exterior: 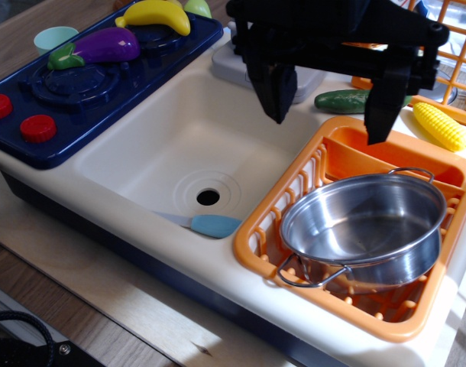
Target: Put pan from drying rack into sink
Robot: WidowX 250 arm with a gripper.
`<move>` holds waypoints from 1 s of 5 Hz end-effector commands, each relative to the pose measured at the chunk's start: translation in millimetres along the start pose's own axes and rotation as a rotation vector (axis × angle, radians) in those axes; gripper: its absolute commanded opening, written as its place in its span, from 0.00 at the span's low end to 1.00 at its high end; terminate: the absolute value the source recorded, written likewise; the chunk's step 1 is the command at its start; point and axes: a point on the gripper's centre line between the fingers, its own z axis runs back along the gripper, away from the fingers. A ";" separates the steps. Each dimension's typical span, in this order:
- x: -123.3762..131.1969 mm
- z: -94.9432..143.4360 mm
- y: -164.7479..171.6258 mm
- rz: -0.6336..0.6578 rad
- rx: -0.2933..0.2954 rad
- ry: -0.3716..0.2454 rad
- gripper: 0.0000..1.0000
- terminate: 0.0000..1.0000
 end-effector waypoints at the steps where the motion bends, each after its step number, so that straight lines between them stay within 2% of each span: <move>1: 0.0 0.0 0.0 0.000 0.000 0.000 1.00 0.00; 2: -4.0 0.1 -16.0 -0.017 -0.007 -0.030 1.00 0.00; 4: -12.3 -9.3 -49.9 -0.067 -0.069 -0.064 1.00 0.00; 5: -17.3 -17.7 -62.9 -0.089 -0.051 -0.068 1.00 0.00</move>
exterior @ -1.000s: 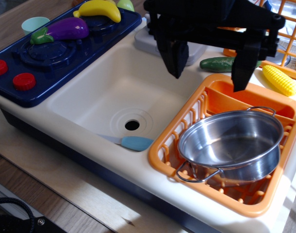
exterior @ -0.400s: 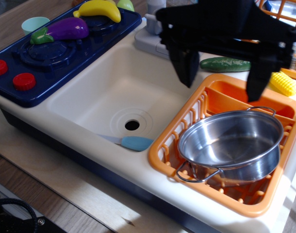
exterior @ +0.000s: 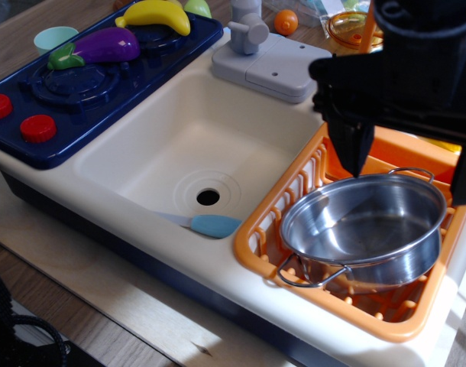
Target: Put pan from drying rack into sink
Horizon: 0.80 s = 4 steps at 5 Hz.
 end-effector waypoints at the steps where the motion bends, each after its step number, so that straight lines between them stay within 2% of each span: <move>1: -1.4 -8.5 -10.1 0.005 -0.014 0.011 1.00 0.00; 2: -8.1 -19.5 -8.9 0.013 -0.062 -0.012 1.00 0.00; 4: -16.3 -38.9 -2.9 0.046 -0.098 -0.043 1.00 0.00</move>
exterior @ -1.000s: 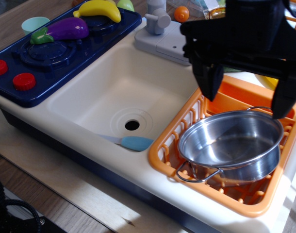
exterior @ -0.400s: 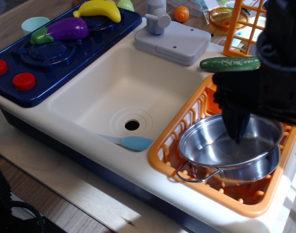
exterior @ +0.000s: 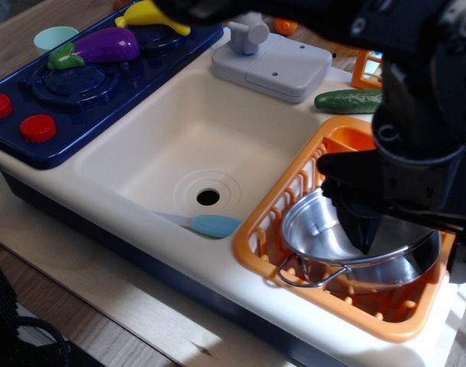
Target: Put pan from drying rack into sink
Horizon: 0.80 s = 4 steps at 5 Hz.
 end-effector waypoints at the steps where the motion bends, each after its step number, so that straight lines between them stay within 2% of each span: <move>1: 10.3 10.3 -2.9 0.023 -0.025 -0.019 0.00 0.00; 2: 14.7 15.8 -10.9 0.037 -0.025 0.005 0.00 0.00; 3: 23.2 30.1 -19.4 0.043 0.017 0.040 0.00 0.00; 4: 28.9 56.0 -9.3 0.046 0.083 0.045 0.00 0.00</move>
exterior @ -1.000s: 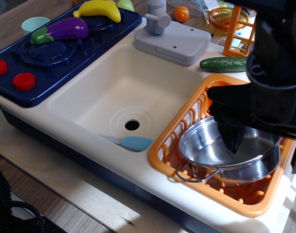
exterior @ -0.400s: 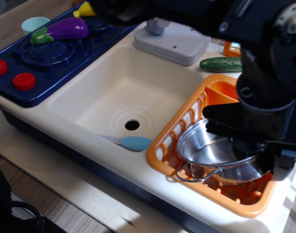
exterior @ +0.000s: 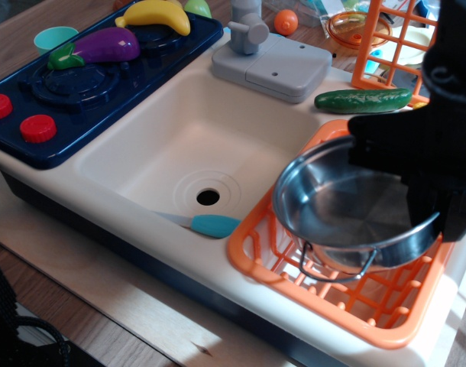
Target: Put pan from drying rack into sink
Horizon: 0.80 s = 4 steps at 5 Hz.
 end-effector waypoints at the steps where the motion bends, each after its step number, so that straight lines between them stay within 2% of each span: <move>1: 18.3 52.9 32.4 -0.013 0.043 -0.006 0.00 0.00; 2: 21.5 51.0 70.4 -0.074 0.079 -0.045 0.00 0.00; 3: 27.1 34.8 97.5 -0.131 0.059 -0.088 0.00 0.00; 4: 22.7 7.1 110.8 -0.149 0.057 -0.140 0.00 0.00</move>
